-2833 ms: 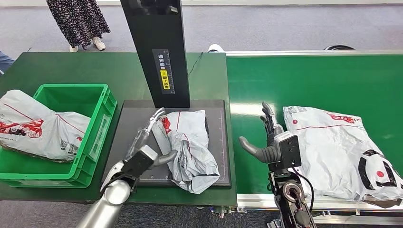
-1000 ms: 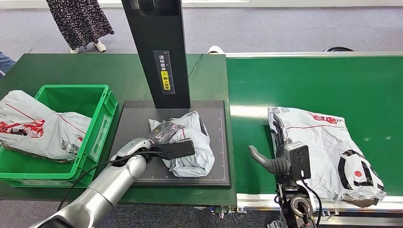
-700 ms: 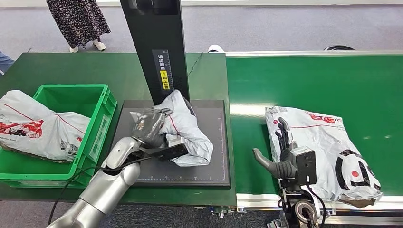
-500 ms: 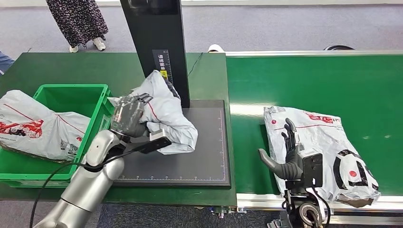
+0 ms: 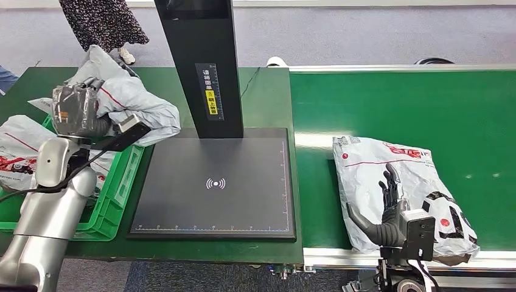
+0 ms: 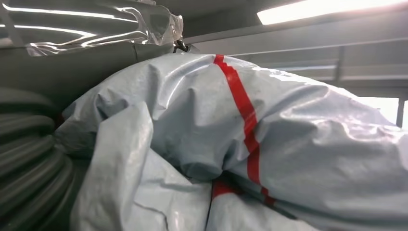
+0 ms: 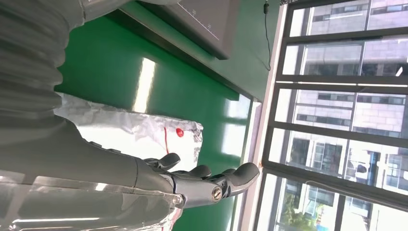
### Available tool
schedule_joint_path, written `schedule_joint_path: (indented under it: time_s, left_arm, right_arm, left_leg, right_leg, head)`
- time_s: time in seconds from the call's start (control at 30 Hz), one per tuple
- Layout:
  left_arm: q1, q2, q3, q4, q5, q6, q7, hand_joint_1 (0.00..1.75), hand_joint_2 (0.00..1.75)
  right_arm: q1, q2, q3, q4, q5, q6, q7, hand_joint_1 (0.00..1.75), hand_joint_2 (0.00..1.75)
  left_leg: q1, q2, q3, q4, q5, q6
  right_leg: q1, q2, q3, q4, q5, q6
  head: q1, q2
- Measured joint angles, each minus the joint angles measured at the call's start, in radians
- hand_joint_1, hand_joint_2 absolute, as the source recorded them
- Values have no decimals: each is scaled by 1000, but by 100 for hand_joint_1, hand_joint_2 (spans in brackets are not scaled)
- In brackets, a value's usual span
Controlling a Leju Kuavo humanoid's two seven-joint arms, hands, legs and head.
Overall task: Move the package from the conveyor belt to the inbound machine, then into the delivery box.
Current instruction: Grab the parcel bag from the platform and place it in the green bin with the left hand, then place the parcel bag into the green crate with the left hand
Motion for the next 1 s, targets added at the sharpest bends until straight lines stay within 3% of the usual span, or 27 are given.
schedule_joint_path:
  time_s: [0.3, 0.43, 0.7, 1.0]
  left_arm:
    - [-20, 20, 49, 54, -3, -6, 6, 175, 175]
    - [-35, 36, 72, 92, -3, -54, 57, 175, 175]
    - [-80, 139, 202, 404, -17, -278, 213, 175, 175]
    - [-109, 166, 232, 540, -23, -300, 220, 175, 175]
  right_arm:
    - [8, 5, -9, -22, 6, 0, 4, 0, 175]
    - [8, 6, -11, -26, 11, 1, 11, 0, 175]
    - [5, 15, -23, -30, 44, 29, 36, 0, 175]
    - [-9, 29, -23, -29, 49, 35, 39, 0, 175]
  left_leg:
    - [0, 0, 0, 0, 0, 0]
    - [0, 2, 0, 0, 0, 0]
    - [2, 6, 0, -1, 0, 0]
    - [1, 10, 1, -1, -2, -2]
  right_leg:
    - [0, 0, 0, 0, 0, 0]
    - [0, 1, 0, 0, 0, 0]
    - [2, 6, -2, 1, 0, 0]
    - [1, 9, -1, 1, 1, -2]
  head:
    - [0, 0]
    - [0, 0]
    - [0, 0]
    - [0, 0]
